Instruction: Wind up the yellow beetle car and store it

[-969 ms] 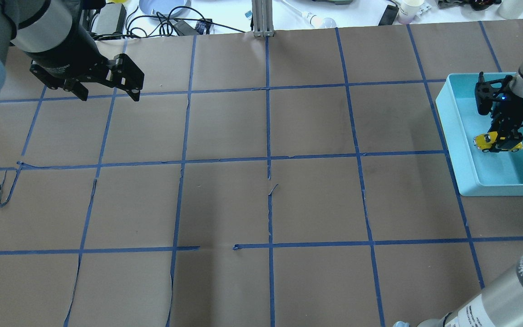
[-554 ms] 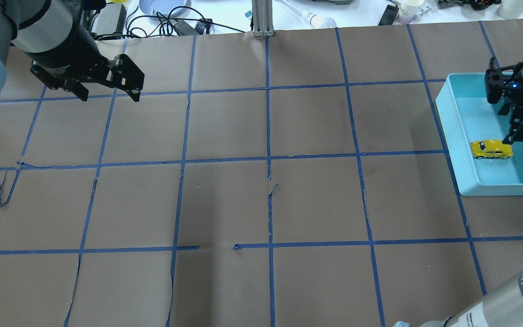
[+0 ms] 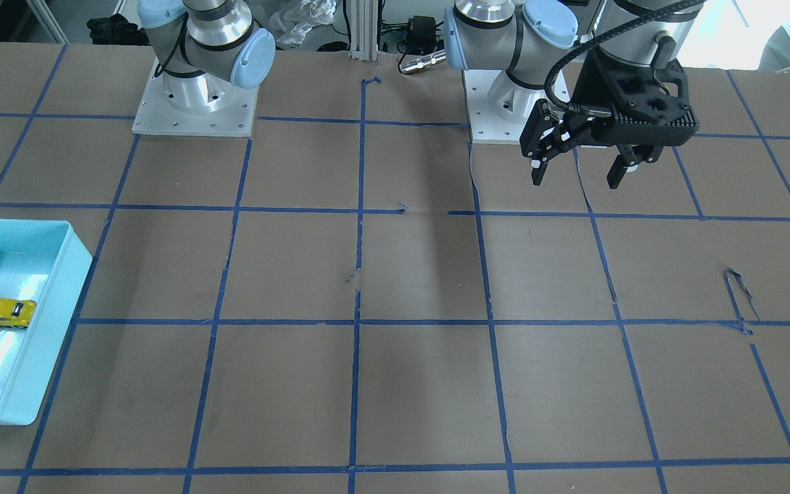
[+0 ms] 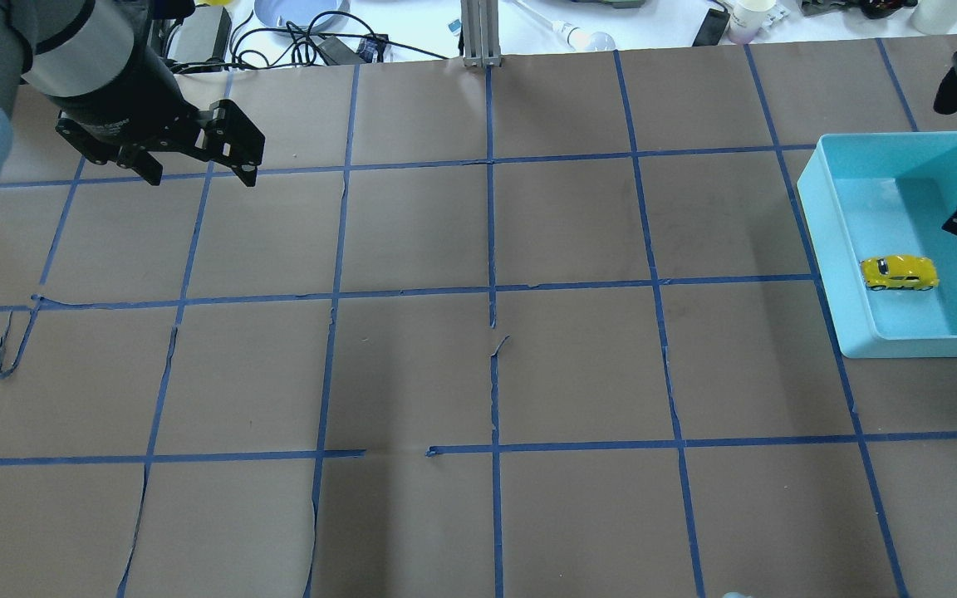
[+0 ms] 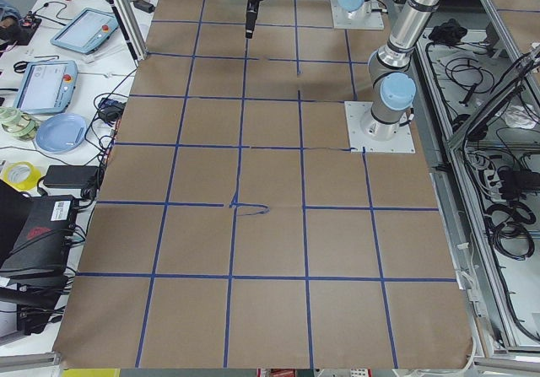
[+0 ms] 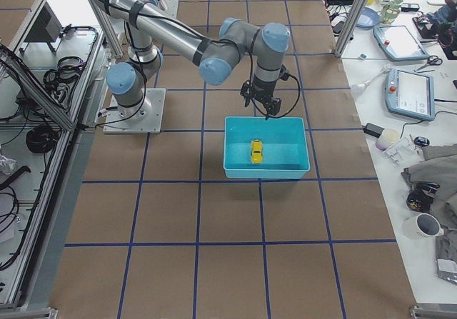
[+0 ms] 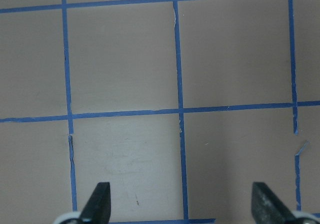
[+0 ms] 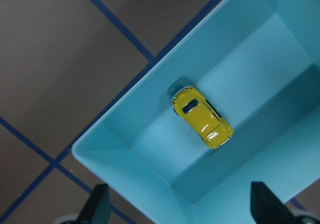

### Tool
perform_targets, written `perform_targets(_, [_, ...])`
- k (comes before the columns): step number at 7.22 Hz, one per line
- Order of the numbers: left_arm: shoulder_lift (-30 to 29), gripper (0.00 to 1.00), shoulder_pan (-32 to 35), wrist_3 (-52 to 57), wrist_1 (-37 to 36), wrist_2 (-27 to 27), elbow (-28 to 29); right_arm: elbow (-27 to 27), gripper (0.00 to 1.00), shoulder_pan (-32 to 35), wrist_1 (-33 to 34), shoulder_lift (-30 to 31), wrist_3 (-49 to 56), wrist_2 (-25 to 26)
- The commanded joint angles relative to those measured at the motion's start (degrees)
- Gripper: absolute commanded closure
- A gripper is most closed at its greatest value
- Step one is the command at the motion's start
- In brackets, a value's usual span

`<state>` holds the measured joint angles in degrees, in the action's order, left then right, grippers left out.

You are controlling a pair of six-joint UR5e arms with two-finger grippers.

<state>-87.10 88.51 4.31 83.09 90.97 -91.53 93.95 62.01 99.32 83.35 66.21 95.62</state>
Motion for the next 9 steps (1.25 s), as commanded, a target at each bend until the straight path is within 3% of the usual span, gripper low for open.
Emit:
perform_targets(1, [0.0,0.0,0.0,0.0,0.0,-0.1,0.0,-3.6,0.0,3.1,-12.1,5.0,-29.3,-3.1])
perform_targets(3, [0.0,0.0,-0.1,0.0,0.0,-0.3,0.0,-5.5,0.0,12.9,-15.2,4.8,-51.5,-3.8])
perform_targets(6, [-0.1,0.0,0.0,-0.1,0.0,-0.4,0.0,-5.4,0.0,25.7,-14.4,4.5,-71.1,-3.7])
perform_targets(9, [-0.1,0.0,0.0,0.0,0.0,-0.4,0.0,-5.4,0.0,27.3,-14.7,6.5,-71.8,-4.0])
